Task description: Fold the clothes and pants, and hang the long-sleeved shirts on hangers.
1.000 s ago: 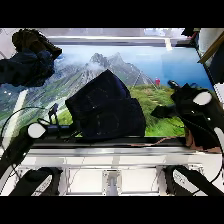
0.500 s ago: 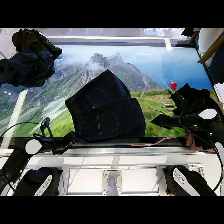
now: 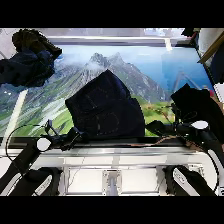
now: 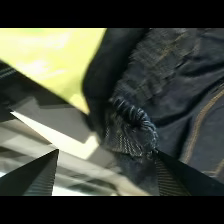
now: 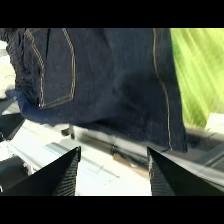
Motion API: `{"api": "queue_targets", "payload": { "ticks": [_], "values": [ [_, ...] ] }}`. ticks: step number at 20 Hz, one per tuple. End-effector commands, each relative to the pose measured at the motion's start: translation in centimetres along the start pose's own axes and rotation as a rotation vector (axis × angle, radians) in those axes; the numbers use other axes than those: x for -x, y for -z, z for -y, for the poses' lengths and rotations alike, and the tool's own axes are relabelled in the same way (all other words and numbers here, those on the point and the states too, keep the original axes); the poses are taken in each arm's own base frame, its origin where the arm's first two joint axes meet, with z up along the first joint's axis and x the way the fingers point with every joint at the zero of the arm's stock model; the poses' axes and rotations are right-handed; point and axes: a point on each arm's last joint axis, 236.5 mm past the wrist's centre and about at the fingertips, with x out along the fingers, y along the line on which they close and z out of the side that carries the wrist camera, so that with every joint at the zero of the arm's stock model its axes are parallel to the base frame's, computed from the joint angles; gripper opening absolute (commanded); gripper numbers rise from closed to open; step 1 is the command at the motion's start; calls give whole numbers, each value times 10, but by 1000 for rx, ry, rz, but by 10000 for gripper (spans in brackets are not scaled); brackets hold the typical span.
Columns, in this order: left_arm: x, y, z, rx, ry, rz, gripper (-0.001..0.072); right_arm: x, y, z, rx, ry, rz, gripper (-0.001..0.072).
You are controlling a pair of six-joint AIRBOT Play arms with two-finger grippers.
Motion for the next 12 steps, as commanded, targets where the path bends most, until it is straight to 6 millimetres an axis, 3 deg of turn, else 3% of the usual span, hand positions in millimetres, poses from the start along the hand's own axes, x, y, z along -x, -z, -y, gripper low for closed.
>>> {"api": "queue_targets", "payload": {
  "ticks": [1,5,8,10,12],
  "values": [
    [-7,0,7,25,30,3,631,-7,14,1,-40,-35,-22,486],
    [-8,-5,21,17,80,42,618,-7,13,-2,-39,-45,-17,487],
    [-12,-4,16,24,58,31,330,-7,16,-1,-37,-44,-29,486],
    [-14,-3,13,26,48,28,58,-10,24,0,-57,-51,-44,486],
    [-14,-3,14,26,50,28,52,-16,37,8,-101,-52,-60,486]
  ]
}}
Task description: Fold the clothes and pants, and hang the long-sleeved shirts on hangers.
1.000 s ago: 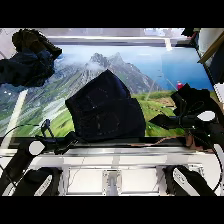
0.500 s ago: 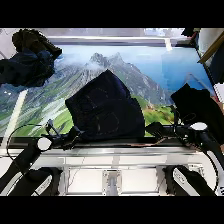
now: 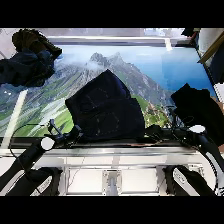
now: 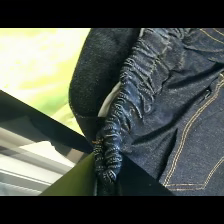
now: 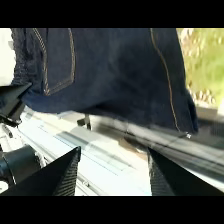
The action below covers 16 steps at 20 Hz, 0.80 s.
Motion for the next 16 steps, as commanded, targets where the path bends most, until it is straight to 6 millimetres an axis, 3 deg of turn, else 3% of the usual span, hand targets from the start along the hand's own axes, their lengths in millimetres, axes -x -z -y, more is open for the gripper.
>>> {"api": "queue_targets", "payload": {
  "ticks": [1,3,5,10,16],
  "values": [
    [-1,-1,1,4,1,4,52,-9,18,8,-65,-18,-22,487],
    [-1,-1,1,5,2,4,52,-15,24,11,-109,-37,-10,495],
    [-1,-1,1,5,2,3,52,-15,14,20,-111,-5,39,564],
    [-1,-1,1,5,2,3,52,-14,-5,34,-155,45,117,558],
    [-1,-1,1,5,2,3,52,-16,-7,40,-202,54,120,548]
  ]
}}
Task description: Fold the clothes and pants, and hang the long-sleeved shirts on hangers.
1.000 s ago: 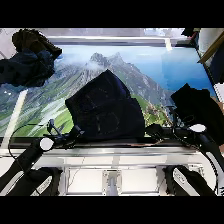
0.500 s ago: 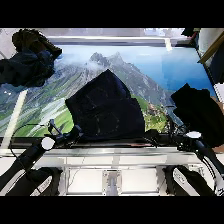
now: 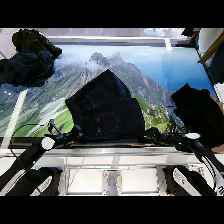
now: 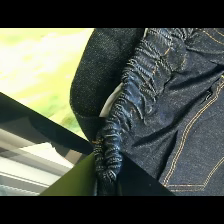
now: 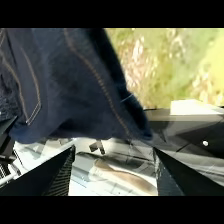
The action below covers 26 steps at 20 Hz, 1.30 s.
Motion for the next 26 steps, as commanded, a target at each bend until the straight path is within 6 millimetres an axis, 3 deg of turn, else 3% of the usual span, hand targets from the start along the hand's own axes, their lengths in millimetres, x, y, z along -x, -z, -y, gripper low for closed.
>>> {"api": "queue_targets", "payload": {
  "ticks": [1,6,9,12,13,14,18,21,23,26],
  "values": [
    [0,0,0,-1,0,0,52,-1,-8,5,-23,16,32,547],
    [0,0,0,-1,0,0,52,-7,-6,8,-71,6,11,547],
    [0,0,0,-1,0,0,52,-25,7,4,-28,21,-32,547],
    [0,0,0,-1,0,0,52,-39,6,-1,-16,36,0,531],
    [0,0,0,-1,0,0,52,-41,8,-4,-3,31,-6,373],
    [0,0,0,-1,0,0,52,-41,8,-5,5,26,-7,262],
    [4,-5,2,-47,7,24,51,-35,-12,-22,55,4,46,16],
    [16,-9,15,-94,53,59,51,-25,-31,-48,165,-14,86,12],
    [25,-4,21,-126,79,53,50,-17,-32,-70,228,-46,81,11],
    [45,13,10,-275,37,11,48,2,-27,-92,314,-46,78,10]
  ]
}}
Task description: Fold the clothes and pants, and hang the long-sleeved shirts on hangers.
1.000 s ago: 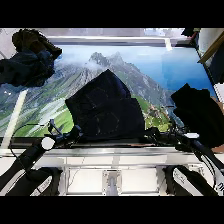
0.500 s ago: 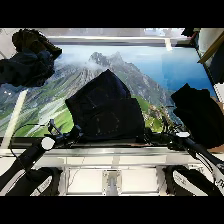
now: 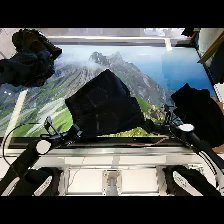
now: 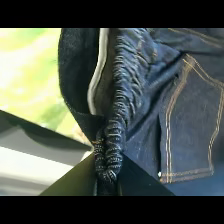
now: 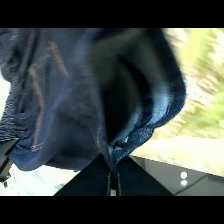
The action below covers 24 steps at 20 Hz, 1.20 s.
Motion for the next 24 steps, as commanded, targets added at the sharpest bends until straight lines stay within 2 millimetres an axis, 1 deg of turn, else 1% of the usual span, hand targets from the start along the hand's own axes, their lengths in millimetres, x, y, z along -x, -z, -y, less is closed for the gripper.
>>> {"api": "queue_targets", "payload": {
  "ticks": [1,3,6,7,9,10,11,12,13,15,16,17,18,19,20,21,22,24],
  "values": [
    [25,16,-11,-157,-53,-39,48,24,-1,-23,115,26,-11,10],
    [46,17,-17,-209,-93,-31,48,46,7,-32,199,76,-23,10],
    [86,23,-7,-292,-107,-34,47,87,28,-60,308,102,-41,10],
    [99,21,-4,-316,-117,-24,47,99,28,-72,332,97,-9,9],
    [122,6,3,-364,-151,31,46,121,13,-103,386,64,102,8],
    [133,-7,6,-387,-181,76,45,127,3,-113,407,60,139,8],
    [141,-19,4,-399,-228,107,45,129,-9,-118,414,67,157,8],
    [144,-28,1,-419,-287,110,45,125,-20,-118,425,78,156,8],
    [142,-32,1,-463,-326,82,45,117,-32,-117,438,86,138,8],
    [127,-37,0,-530,-389,2,46,94,-62,-112,442,89,109,9],
    [117,-41,-3,-549,-426,-32,47,79,-79,-112,449,91,105,9],
    [108,-46,-9,-552,-472,-57,47,59,-94,-115,474,89,93,9],
    [101,-52,-17,-557,-525,-76,47,35,-108,-120,499,89,78,9],
    [95,-58,-24,-562,-572,-92,48,13,-117,-129,541,85,58,9],
    [92,-64,-28,-567,-610,-100,47,-10,-132,-140,573,81,52,9],
    [92,-70,-30,-575,-636,-96,48,-30,-148,-150,595,77,58,9],
    [94,-80,-31,-588,-666,-72,47,-48,-168,-159,618,76,75,9],
    [103,-107,-26,-606,-719,24,48,-78,-201,-171,632,61,90,9]
  ]
}}
